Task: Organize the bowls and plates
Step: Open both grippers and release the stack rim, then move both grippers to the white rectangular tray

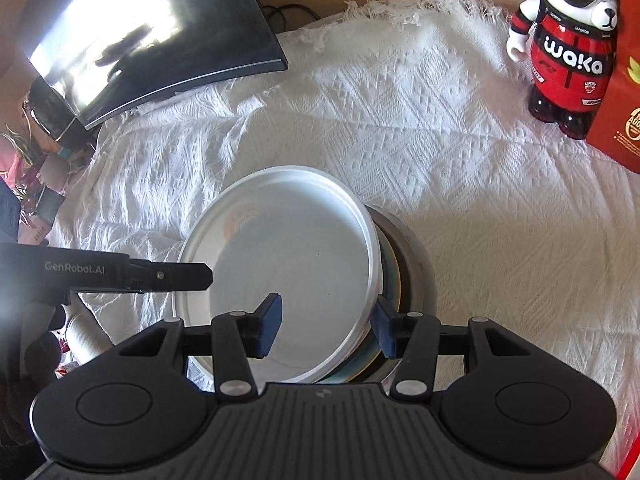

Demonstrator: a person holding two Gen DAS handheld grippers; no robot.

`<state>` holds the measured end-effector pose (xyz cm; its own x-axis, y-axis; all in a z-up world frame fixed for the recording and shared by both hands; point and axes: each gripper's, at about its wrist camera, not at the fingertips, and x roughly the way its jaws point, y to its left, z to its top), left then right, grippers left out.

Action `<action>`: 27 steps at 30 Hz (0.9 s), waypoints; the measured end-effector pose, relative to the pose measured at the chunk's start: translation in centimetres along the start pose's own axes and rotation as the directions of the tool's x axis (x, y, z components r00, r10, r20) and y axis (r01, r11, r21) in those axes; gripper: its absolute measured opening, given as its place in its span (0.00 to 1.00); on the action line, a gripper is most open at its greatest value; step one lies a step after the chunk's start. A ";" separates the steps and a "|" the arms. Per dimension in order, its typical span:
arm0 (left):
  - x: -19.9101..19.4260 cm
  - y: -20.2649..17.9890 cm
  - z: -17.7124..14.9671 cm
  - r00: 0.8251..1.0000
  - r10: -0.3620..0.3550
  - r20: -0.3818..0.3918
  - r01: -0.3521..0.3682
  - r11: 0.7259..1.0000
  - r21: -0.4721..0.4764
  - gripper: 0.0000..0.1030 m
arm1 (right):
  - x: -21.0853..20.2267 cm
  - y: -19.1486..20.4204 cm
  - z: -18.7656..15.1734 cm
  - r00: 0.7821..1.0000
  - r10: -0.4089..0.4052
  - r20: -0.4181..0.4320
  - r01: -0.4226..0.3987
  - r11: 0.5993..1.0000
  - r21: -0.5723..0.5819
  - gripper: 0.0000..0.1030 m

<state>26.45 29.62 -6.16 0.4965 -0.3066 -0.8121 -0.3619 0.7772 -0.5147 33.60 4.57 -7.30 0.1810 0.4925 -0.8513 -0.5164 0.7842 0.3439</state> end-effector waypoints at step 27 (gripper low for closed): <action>12.3 -24.6 -8.1 0.977 -0.093 -0.192 0.176 0.862 0.476 0.22 | -16.4 -19.7 -12.3 0.811 -0.478 0.336 0.405 0.874 0.267 0.58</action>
<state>35.10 2.29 -5.69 0.3672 -0.4775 -0.7982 0.1507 0.8774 -0.4556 30.52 -23.57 -4.92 0.6751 0.1514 -0.7220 -0.1546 0.9860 0.0621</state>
